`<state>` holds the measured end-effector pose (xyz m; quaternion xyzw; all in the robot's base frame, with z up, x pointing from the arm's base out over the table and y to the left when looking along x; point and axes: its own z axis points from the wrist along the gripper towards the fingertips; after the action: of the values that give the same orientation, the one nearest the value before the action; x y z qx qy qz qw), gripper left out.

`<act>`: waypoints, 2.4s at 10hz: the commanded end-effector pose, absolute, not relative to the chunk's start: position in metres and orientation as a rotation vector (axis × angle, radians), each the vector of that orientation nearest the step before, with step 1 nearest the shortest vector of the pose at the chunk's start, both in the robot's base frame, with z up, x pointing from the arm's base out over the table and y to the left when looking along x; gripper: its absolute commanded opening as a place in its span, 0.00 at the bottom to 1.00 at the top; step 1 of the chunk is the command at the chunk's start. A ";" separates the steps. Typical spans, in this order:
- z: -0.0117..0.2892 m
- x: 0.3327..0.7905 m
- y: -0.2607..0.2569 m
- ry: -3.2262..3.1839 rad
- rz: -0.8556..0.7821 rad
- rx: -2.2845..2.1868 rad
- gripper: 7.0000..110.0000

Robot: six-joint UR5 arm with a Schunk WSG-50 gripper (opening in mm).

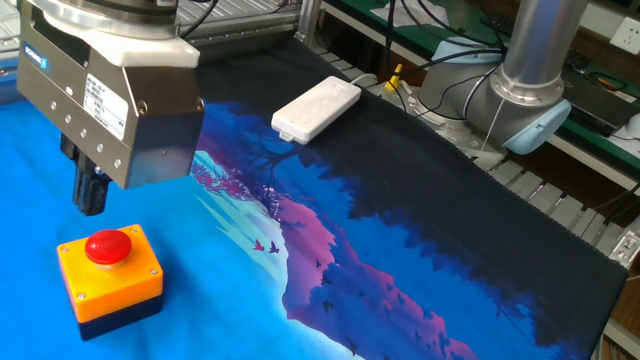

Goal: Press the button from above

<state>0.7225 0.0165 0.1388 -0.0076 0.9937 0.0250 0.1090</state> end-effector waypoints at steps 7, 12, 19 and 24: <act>0.138 0.704 0.021 3.002 0.106 0.055 0.00; 0.136 0.691 0.012 3.057 0.054 0.075 0.00; 0.128 0.692 0.002 3.083 -0.010 0.088 0.00; 0.108 0.718 0.004 3.058 -0.005 0.061 0.00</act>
<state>0.7057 0.0020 0.1166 0.0218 0.9991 -0.0064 0.0353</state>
